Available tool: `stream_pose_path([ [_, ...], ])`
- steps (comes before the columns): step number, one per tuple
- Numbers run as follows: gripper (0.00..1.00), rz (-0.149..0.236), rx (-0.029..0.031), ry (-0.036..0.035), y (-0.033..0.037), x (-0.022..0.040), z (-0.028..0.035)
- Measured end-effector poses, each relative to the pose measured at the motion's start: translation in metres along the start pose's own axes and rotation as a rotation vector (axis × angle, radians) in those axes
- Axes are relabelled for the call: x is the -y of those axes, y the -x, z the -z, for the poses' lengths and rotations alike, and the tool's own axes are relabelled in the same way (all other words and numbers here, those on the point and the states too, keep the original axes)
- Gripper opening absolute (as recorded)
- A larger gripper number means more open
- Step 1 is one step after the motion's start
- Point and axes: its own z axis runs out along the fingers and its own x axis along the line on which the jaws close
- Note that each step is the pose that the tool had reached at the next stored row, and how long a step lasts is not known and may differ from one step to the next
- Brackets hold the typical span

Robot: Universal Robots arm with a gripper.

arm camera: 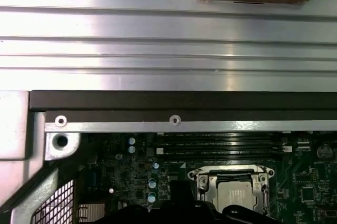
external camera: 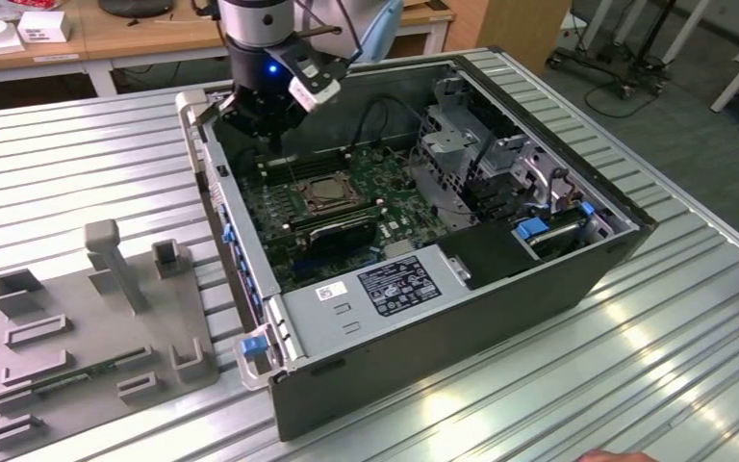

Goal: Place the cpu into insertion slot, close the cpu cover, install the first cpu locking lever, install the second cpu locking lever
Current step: 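Install the first cpu locking lever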

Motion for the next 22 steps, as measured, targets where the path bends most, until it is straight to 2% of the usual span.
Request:
stream_pose_path([
  [7,0.11,0.000,-0.0002,-0.0001,-0.0015,0.0008,-0.0107],
  [13,0.11,0.000,-0.0002,-0.0001,0.0028,-0.0020,-0.0161],
  [16,0.11,0.000,-0.0002,-0.0001,0.0090,-0.0022,-0.0174],
  [22,0.11,0.000,-0.0002,-0.0001,0.0296,-0.0024,-0.0196],
])
